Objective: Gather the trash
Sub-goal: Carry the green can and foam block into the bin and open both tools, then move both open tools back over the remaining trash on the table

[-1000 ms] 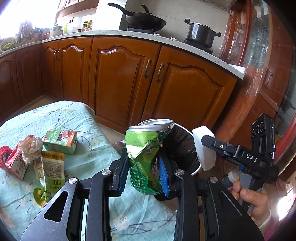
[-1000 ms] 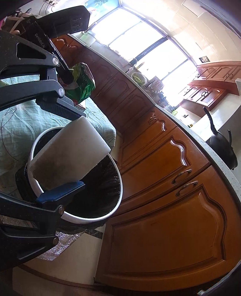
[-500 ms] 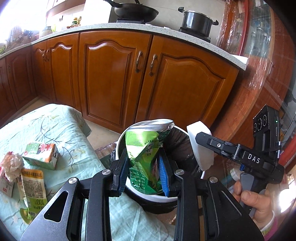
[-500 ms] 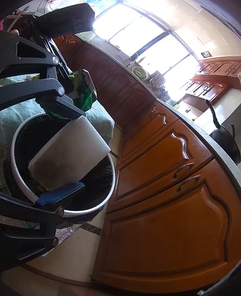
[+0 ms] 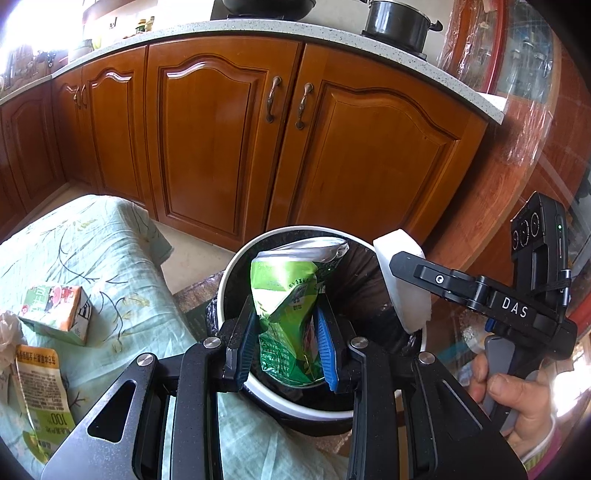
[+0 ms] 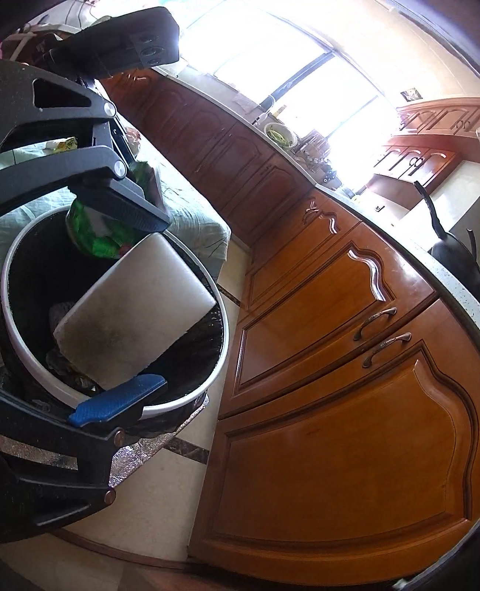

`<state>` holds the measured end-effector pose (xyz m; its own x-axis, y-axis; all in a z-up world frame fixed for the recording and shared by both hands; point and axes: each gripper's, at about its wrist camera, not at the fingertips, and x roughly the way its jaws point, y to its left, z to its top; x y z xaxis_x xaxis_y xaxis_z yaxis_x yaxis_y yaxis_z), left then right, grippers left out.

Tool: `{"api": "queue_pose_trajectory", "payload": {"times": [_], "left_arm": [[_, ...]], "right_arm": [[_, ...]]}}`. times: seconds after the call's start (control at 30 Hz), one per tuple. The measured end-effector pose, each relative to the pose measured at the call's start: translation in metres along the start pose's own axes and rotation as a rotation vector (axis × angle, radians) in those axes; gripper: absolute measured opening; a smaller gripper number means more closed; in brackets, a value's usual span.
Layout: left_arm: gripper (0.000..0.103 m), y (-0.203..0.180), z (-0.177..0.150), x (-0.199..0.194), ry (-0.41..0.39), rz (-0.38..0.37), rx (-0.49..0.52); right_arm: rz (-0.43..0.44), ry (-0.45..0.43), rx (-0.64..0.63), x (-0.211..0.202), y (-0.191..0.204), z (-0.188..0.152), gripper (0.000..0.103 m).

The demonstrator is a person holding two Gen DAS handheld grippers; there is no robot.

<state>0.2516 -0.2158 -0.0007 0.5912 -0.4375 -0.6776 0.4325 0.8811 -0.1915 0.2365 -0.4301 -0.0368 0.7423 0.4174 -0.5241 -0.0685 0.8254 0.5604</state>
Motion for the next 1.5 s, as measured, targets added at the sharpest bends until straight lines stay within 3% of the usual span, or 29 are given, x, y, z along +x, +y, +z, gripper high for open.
{"api": "queue_pose_trajectory", "payload": {"times": [0.07,0.13,0.2,0.43,0.63,0.87,1.1,1.5], "left_arm": [[0.030,-0.001,0.001,0.002,0.005,-0.002,0.002],[0.047,-0.002,0.000,0.003,0.005,0.001,0.004],[0.057,-0.002,-0.001,0.001,-0.009,0.006,0.003],[0.057,0.003,-0.007,-0.010,-0.021,0.007,-0.014],[0.060,0.016,-0.025,-0.029,-0.025,0.008,-0.064],[0.062,0.041,-0.060,-0.061,-0.027,0.042,-0.119],[0.062,0.082,-0.095,-0.102,-0.048,0.111,-0.210],[0.062,0.143,-0.142,-0.157,-0.089,0.225,-0.348]], "right_arm": [[-0.006,-0.005,0.010,-0.001,-0.002,-0.001,0.085],[-0.008,-0.011,0.024,-0.004,-0.003,-0.002,0.087],[-0.011,-0.017,0.032,-0.007,-0.004,-0.004,0.087],[-0.028,-0.050,0.026,-0.024,0.008,-0.017,0.098],[-0.028,-0.060,-0.002,-0.034,0.029,-0.040,0.100],[-0.009,-0.013,-0.056,-0.027,0.064,-0.070,0.100],[0.041,0.078,-0.106,-0.001,0.099,-0.101,0.100],[0.093,0.154,-0.207,0.025,0.161,-0.137,0.100]]}}
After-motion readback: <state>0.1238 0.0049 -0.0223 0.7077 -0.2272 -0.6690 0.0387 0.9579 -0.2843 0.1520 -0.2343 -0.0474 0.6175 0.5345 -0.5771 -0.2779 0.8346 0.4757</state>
